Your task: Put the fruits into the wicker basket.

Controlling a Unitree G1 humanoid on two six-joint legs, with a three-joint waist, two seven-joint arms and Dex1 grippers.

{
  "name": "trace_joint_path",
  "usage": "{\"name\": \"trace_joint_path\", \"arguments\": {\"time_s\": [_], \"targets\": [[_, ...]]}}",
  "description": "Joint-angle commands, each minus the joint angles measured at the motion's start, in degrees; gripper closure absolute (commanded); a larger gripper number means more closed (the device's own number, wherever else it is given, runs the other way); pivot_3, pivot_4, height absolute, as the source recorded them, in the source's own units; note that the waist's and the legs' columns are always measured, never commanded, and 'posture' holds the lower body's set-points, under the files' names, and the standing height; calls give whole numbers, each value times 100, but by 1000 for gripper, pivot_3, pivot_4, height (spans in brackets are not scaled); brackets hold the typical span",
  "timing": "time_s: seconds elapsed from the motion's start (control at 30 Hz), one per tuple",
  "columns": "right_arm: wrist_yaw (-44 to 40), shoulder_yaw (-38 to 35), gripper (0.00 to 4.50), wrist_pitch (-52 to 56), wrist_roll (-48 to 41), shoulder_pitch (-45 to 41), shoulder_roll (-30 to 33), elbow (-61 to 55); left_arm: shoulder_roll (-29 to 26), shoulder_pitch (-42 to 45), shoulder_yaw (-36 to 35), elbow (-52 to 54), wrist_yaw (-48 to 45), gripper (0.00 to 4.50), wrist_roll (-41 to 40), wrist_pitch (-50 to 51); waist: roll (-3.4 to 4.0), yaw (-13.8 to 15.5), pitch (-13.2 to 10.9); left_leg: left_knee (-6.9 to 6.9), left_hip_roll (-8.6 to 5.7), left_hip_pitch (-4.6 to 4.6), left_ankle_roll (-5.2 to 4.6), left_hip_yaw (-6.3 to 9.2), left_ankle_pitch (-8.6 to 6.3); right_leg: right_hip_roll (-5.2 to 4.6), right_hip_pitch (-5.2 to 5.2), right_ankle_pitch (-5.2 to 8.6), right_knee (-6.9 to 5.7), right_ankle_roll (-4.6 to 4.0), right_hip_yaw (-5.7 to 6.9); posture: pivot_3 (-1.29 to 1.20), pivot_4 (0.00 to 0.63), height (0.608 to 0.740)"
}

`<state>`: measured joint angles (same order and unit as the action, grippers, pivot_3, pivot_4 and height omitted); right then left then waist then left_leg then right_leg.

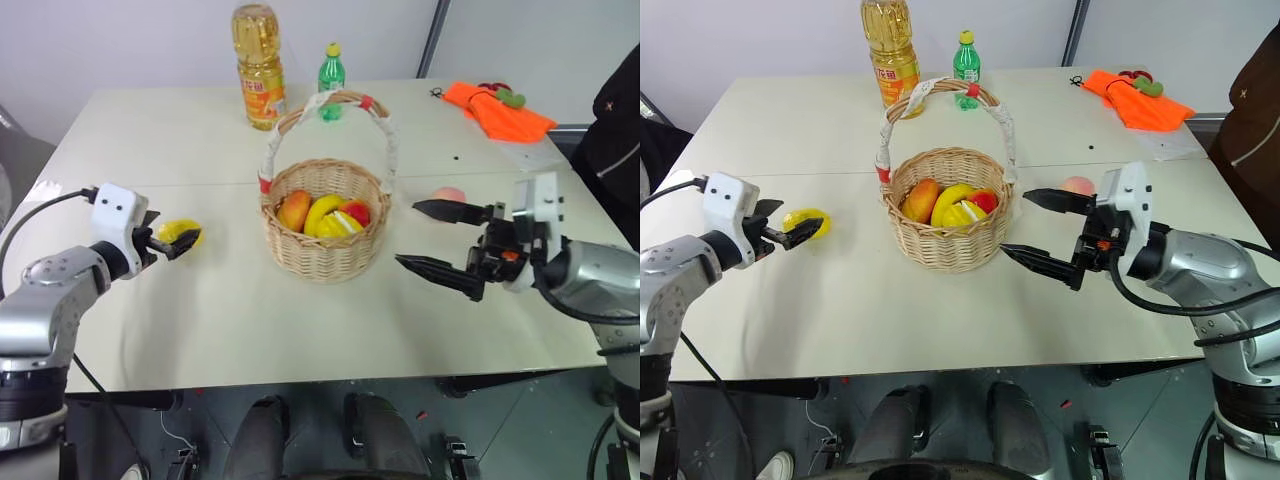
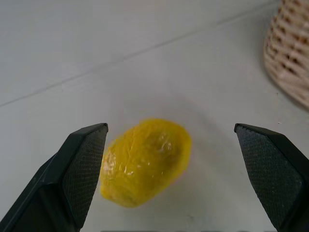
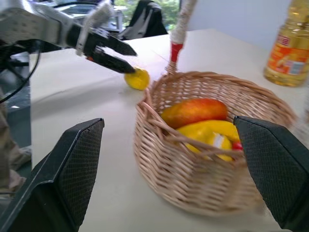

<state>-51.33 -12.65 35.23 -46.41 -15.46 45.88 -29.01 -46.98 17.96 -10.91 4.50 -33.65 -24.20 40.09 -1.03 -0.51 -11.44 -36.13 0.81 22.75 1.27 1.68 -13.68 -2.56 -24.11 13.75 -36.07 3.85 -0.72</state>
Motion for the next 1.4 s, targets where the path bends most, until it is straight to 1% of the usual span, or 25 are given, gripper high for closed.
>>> {"name": "trace_joint_path", "arguments": {"time_s": [0.03, 0.1, 0.2, 0.23, 0.37, 0.5, 0.6, 0.63, 0.67, 0.7, 0.87, 0.97, 1.1, 1.2, 1.27, 1.33, 1.4], "targets": [[84, 49, 27, 136, -294, -290, -21, -283, -388, 611, 454, -787, -855, 0, 366, -486, 0, -6, 0, -2, -1, 15, 0, -1, 0, -2, -14, -4, -1, -6, 0, 0, 150, 740], [133, 106, 27, 228, -409, -394, -24, -379, -452, 1003, 691, -1359, -1219, 0, 544, -738, 0, -9, 0, -9, -1, 42, -1, 0, 1, -1, -39, -8, -3, -7, 0, 0, 150, 740], [181, 176, 27, 268, -456, -411, -32, -508, -503, 1548, 1130, -2108, -1736, 0, 934, -1176, -1, -9, 1, -5, -2, 50, -1, 2, 1, 2, -46, -9, -2, -1, 3, 0, 150, 740], [204, 185, 27, 266, -461, -399, -47, -533, -506, 1685, 1252, -2306, -1896, 0, 1048, -1305, -1, -9, 1, -5, -3, 52, -2, 2, 1, 2, -46, -15, -2, 13, 3, 0, 150, 740], [185, 172, 27, 147, -407, -160, -92, -613, -557, 2043, 1739, -2893, -2592, 0, 1489, -1720, -1, -15, 1, -5, -4, 56, -3, 1, 0, 3, -50, -15, -2, 18, 3, 0, 150, 740], [65, 108, 27, -62, -301, 147, -111, -616, -543, 2205, 1912, -3296, -2901, 0, 1759, -1940, -1, -18, 1, -8, -3, 56, -4, 1, 0, 5, -51, -15, -6, 18, 2, 0, 150, 740], [-23, 68, 0, -254, -218, 367, -105, -596, -506, 2222, 1898, -3499, -2905, 880, 1918, -2106, -2, -21, 2, -10, -2, 54, -4, 1, 0, 6, -50, -15, -10, 18, 2, 0, 150, 740], [-49, 59, 0, -307, -199, 425, -101, -596, -491, 2222, 1864, -3526, -2885, 1425, 1939, -2140, -1, -23, 3, -10, -3, 54, -4, 1, 0, 6, -50, -16, -11, 19, 2, 0, 150, 740], [-78, 51, 0, -361, -172, 482, -96, -594, -483, 2217, 1818, -3535, -2834, 1874, 1958, -2146, -1, -24, 3, -10, -3, 53, -4, -1, 0, 5, -50, -16, -12, 19, 1, 0, 150, 740], [-104, 46, 0, -415, -144, 526, -90, -588, -481, 2210, 1768, -3535, -2805, 1874, 1956, -2137, -2, -29, 3, -10, -3, 52, -4, -1, 0, 5, -50, -16, -12, 20, 1, 0, 150, 740], [-198, 72, 0, -630, -19, 612, -97, -515, -636, 1959, 1234, -3140, -2761, 1874, 1641, -1936, -2, -54, 4, -12, 1, 49, -4, -1, 0, 8, -50, -18, -18, 23, 1, 0, 150, 740], [-249, 113, 0, -716, 48, 581, -110, -436, -786, 1578, 754, -2636, -2723, 1874, 1372, -1722, -2, -61, 4, -12, 4, 48, -4, 1, 0, 11, -51, -18, -23, 24, 1, 0, 150, 740], [-296, 215, 0, -749, 125, 460, -117, -339, -788, 1274, 195, -2056, -2562, 1874, 1001, -1410, -3, -8, 4, -15, 6, 48, -4, 3, 1, 10, -50, -18, -26, 23, 1, 0, 150, 740], [-295, 234, 0, -699, 114, 280, -96, -276, -686, 1116, -647, -1166, -2611, 1874, 7, -630, -7, -9, 4, -28, 6, 53, -4, 4, 1, 7, -48, -18, -27, 22, 3, 0, 150, 740], [-293, 212, 0, -666, 94, 189, -73, -235, -642, 998, -1055, -562, -2625, 1874, -616, -90, -8, -20, 4, -39, 7, 57, -4, 4, 1, 5, -46, -19, -27, 23, 3, 0, 150, 740], [-290, 182, 0, -644, 99, 125, -54, -175, -531, 919, -1310, 150, -2545, 1874, -1269, 379, -8, -19, 4, -40, 8, 57, -4, 3, 1, -1, -44, -19, -27, 25, 2, 0, 150, 740], [-311, 152, 0, -644, 143, 72, -16, -82, -294, 1012, -1359, 848, -2255, 1874, -1840, 741, -9, -8, 4, -40, 6, 55, -4, 3, 1, -1, -42, -20, -26, 27, 2, 0, 150, 740]]}}
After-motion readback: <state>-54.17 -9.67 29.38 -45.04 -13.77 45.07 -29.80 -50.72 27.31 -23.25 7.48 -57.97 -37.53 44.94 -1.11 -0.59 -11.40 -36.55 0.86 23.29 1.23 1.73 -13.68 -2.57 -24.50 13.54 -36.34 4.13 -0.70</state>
